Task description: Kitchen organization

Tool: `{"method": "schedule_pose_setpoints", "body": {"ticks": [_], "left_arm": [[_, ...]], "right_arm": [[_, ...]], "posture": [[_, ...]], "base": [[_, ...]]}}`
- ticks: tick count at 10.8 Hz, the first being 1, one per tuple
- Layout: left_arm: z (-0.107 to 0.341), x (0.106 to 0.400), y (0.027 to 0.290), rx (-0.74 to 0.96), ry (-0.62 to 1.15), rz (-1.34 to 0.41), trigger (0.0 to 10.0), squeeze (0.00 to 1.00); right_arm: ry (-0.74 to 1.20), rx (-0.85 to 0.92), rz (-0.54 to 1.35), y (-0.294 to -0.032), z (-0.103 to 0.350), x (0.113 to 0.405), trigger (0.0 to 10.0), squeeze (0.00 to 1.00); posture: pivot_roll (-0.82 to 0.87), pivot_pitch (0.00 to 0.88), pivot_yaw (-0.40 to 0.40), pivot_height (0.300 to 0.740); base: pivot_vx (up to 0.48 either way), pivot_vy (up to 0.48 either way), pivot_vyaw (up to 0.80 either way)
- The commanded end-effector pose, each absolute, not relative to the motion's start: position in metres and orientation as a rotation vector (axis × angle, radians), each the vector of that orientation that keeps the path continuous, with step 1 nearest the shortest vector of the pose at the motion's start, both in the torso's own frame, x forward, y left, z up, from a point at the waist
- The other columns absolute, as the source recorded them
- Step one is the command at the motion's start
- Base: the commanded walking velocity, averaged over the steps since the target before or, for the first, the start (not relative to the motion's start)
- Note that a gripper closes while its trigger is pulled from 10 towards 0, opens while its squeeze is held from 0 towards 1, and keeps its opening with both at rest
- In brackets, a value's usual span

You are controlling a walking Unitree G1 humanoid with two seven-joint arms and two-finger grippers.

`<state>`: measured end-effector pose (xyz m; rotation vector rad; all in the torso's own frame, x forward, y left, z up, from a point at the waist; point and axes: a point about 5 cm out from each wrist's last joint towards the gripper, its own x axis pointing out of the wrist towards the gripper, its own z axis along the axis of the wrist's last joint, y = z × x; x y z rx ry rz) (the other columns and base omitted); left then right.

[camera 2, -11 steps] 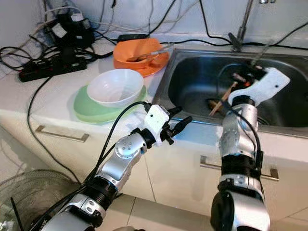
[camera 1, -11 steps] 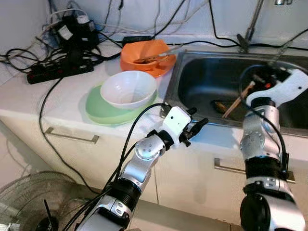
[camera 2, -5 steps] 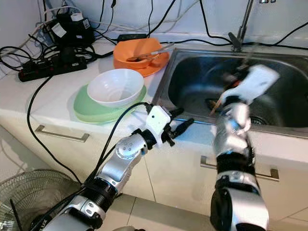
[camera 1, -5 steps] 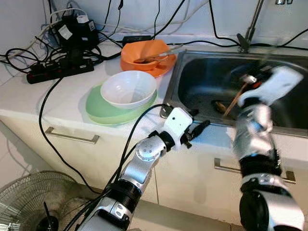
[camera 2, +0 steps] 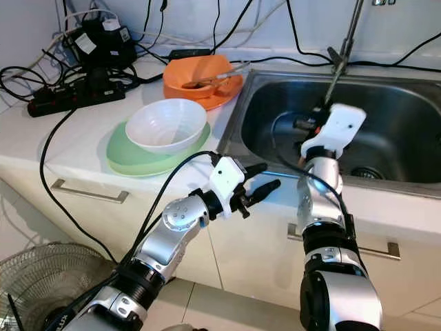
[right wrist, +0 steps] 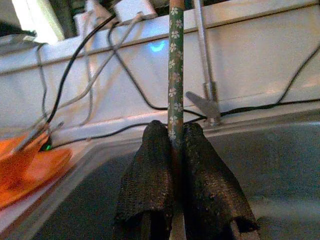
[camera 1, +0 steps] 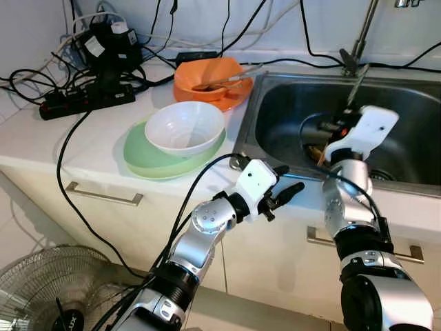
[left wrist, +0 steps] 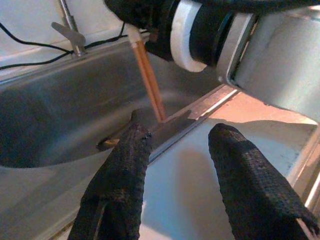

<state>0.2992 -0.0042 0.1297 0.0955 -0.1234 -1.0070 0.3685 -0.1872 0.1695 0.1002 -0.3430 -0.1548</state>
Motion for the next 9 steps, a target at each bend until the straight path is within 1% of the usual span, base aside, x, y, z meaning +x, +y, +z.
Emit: {"method": "schedule_pose_setpoints", "body": {"ticks": [1,4,6,7,8,9], "left_arm": [[0.117,0.295,-0.002,0.115,-0.054,-1.024,10.0,0.00],[0.117,0.294,0.000,0.128,-0.045,-1.028,10.0,0.00],[0.114,0.295,0.007,0.163,-0.028,-1.027,10.0,0.00],[0.114,0.297,0.010,0.175,-0.025,-1.020,10.0,0.00],[0.115,0.299,0.013,0.182,-0.023,-1.010,10.0,0.00],[0.115,0.300,0.014,0.183,-0.022,-1.005,10.0,0.00]], "right_arm": [[-0.321,0.056,-0.109,-0.180,0.162,0.368,10.0,0.00],[-0.299,0.041,-0.099,-0.180,0.155,0.367,10.0,0.00],[-0.296,0.033,-0.095,-0.181,0.154,0.367,10.0,0.00],[-0.295,0.034,-0.093,-0.181,0.154,0.367,10.0,0.78],[-0.293,0.032,-0.092,-0.181,0.153,0.368,10.0,0.90],[-0.289,0.031,-0.093,-0.182,0.153,0.368,10.0,0.89]], "posture": [[0.06,0.000,0.086,0.740],[0.06,0.000,0.089,0.740],[0.06,0.000,0.091,0.740],[0.06,0.000,0.090,0.740],[0.06,0.000,0.087,0.740],[0.06,0.000,0.086,0.740]], "base": [[0.000,0.000,0.00],[0.000,0.000,0.00],[0.000,0.000,0.00],[0.000,0.000,0.00],[0.000,0.000,0.00],[0.000,0.000,0.00]]}}
